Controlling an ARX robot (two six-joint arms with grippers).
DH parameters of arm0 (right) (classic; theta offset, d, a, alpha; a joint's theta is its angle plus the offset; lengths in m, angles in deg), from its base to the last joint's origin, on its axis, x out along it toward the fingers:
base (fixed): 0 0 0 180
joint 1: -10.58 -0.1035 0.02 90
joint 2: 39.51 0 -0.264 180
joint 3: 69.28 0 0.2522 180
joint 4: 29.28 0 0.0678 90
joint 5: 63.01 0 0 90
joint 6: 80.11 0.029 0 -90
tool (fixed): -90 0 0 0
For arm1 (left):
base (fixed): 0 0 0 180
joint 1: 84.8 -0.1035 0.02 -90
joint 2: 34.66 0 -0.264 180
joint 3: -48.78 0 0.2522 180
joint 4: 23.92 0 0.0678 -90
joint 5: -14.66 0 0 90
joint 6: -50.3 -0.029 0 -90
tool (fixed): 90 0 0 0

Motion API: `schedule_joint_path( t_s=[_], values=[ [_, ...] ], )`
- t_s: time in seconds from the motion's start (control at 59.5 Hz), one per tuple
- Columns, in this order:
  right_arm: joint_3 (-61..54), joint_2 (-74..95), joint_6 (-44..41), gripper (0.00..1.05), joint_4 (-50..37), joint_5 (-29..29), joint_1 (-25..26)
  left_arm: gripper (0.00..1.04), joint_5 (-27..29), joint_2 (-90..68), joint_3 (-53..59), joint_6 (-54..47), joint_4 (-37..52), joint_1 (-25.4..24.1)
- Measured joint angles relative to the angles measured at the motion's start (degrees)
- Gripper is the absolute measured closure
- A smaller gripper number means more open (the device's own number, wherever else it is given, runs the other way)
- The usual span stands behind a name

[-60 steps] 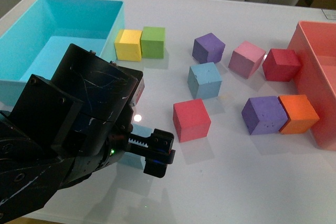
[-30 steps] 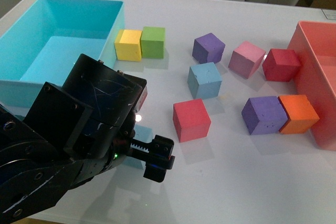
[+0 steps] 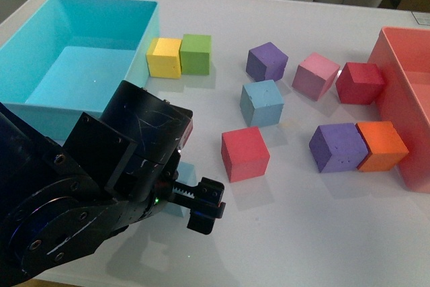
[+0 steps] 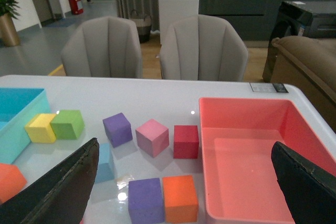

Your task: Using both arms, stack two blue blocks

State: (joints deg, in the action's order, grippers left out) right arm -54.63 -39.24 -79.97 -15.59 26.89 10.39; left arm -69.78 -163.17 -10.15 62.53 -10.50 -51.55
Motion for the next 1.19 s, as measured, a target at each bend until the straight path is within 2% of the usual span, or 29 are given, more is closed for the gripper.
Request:
schedule_joint_path(
  t_s=[0.285,0.521,0.638,0.974,1.192],
  values=[
    [0.0,0.0,0.0,0.09,0.0,0.0,0.0,0.10,0.3,-0.2,-1.1,0.0,-1.2,0.0],
    [0.0,0.0,0.0,0.09,0.0,0.0,0.0,0.46,0.7,-0.3,-1.5,1.0,-2.6,0.3],
    [0.0,0.0,0.0,0.09,0.0,0.0,0.0,0.55,1.8,-0.1,-1.5,1.2,-3.6,0.6],
    [0.0,0.0,0.0,0.09,0.0,0.0,0.0,0.59,3.9,10.8,1.7,-2.0,-9.0,1.4],
    [0.0,0.0,0.0,0.09,0.0,0.0,0.0,0.59,4.5,17.6,-1.9,-3.8,-13.9,0.9]
  ],
)
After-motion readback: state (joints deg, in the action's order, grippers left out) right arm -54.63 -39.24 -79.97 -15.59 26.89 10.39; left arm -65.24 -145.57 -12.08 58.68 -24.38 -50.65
